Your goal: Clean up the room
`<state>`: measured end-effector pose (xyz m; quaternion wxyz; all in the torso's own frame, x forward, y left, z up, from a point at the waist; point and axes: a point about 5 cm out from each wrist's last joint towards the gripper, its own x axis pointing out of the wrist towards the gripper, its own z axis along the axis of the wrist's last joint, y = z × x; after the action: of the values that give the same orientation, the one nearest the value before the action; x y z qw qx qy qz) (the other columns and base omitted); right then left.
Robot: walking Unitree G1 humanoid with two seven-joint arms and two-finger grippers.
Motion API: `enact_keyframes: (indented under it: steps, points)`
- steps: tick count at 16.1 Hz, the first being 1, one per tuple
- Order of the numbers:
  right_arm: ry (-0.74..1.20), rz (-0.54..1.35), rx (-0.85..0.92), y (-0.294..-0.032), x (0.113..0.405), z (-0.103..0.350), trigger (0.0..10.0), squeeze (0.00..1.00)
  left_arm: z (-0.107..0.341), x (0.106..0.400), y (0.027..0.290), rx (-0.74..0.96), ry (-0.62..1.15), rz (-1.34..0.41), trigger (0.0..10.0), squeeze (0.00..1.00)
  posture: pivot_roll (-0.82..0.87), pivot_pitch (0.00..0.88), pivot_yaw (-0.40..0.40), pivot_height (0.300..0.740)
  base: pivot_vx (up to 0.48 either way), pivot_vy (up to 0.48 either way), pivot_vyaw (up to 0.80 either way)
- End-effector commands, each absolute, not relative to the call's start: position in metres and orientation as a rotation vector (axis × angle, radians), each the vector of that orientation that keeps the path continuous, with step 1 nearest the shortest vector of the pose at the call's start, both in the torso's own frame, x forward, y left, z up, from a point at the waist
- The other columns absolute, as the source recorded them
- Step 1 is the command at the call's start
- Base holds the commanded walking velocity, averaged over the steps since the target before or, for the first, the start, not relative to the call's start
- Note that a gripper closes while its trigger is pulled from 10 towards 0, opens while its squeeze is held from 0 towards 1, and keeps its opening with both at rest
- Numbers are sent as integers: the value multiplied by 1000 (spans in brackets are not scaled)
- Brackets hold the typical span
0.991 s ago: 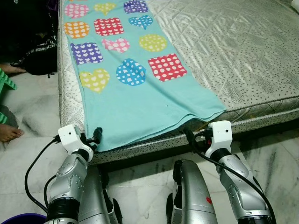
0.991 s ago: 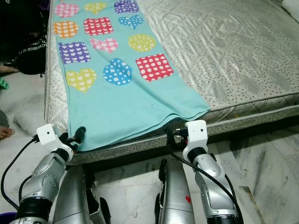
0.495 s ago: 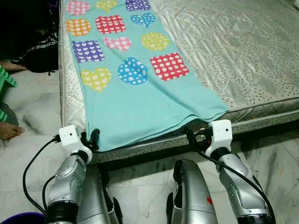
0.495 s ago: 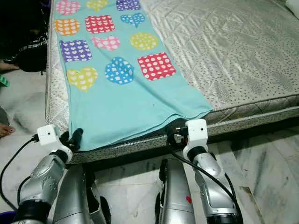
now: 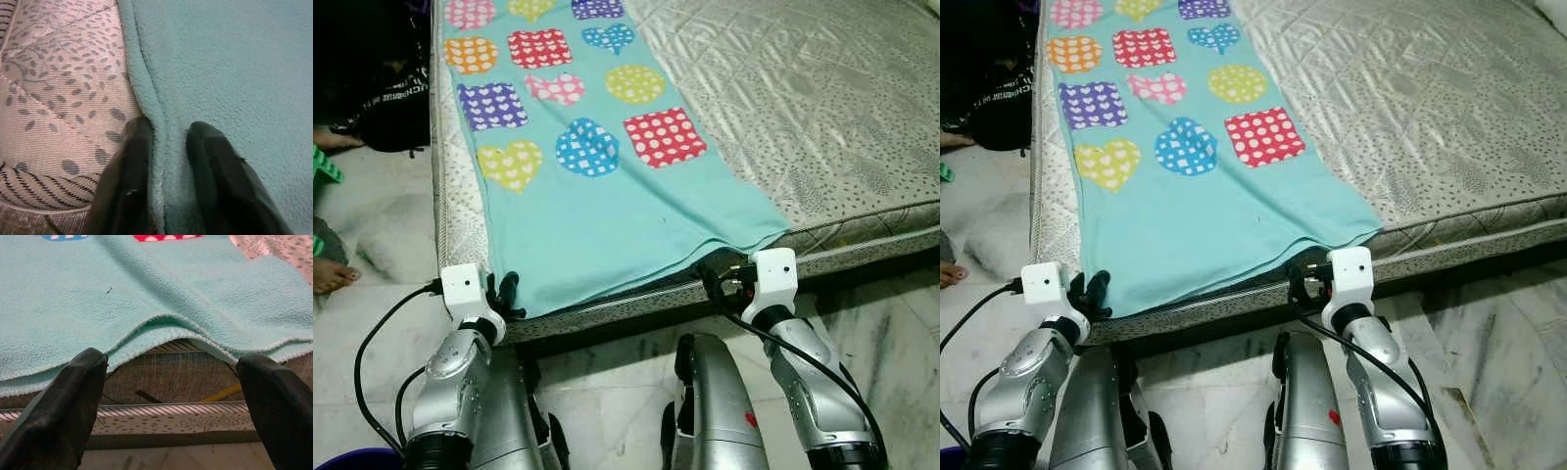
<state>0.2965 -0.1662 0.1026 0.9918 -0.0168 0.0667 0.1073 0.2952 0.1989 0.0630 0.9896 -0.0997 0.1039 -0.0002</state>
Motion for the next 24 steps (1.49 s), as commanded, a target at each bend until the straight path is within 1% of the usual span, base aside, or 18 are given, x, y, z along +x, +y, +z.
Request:
enact_keyframes:
  steps: [1, 7, 12, 15, 17, 18, 20, 21, 23, 24]
  points:
    - [146, 195, -26, -170, 295, 99, 10000, 0, 52, 288, 198, -196, 262, -14, 0, 0, -57, 222, -43, 521, 0, 0, 0]
    - [141, 192, -27, -170, 297, 98, 10000, 0, 57, 276, 199, -193, 274, -21, 0, 0, -53, 215, -37, 521, 0, 0, 0]
    - [137, 191, -30, -173, 298, 97, 10000, 0, 71, 253, 202, -205, 269, -33, 0, 0, -43, 211, -36, 521, 0, 0, 0]
    - [135, 187, -37, -176, 298, 98, 10000, 0, 79, 232, 203, -202, 292, -33, 0, 0, -41, 215, -37, 521, 0, 0, 0]
    - [136, 186, -41, -178, 298, 98, 10000, 0, 81, 214, 203, -208, 333, -42, 0, 0, -33, 219, -40, 521, 0, 0, 0]
    - [137, 189, -41, -178, 299, 97, 10000, 0, 79, 206, 207, -199, 360, -41, 0, 0, -31, 221, -42, 521, 0, 0, 0]
    - [135, 193, -42, -177, 301, 98, 10000, 0, 78, 199, 212, -202, 394, -46, 0, 0, -31, 222, -44, 521, 0, 0, 0]
    - [133, 195, -42, -176, 302, 99, 10000, 0, 77, 195, 210, -207, 415, -97, 0, 0, -31, 222, -48, 521, 0, 0, 0]
    - [135, 196, -48, -178, 303, 99, 10000, 0, 75, 185, 212, -172, 448, -162, 0, 0, -30, 224, -52, 521, 0, 0, 0]
    - [135, 196, -51, -178, 303, 99, 10000, 0, 73, 181, 213, -183, 460, -179, 0, 0, -30, 224, -52, 521, 0, 0, 0]
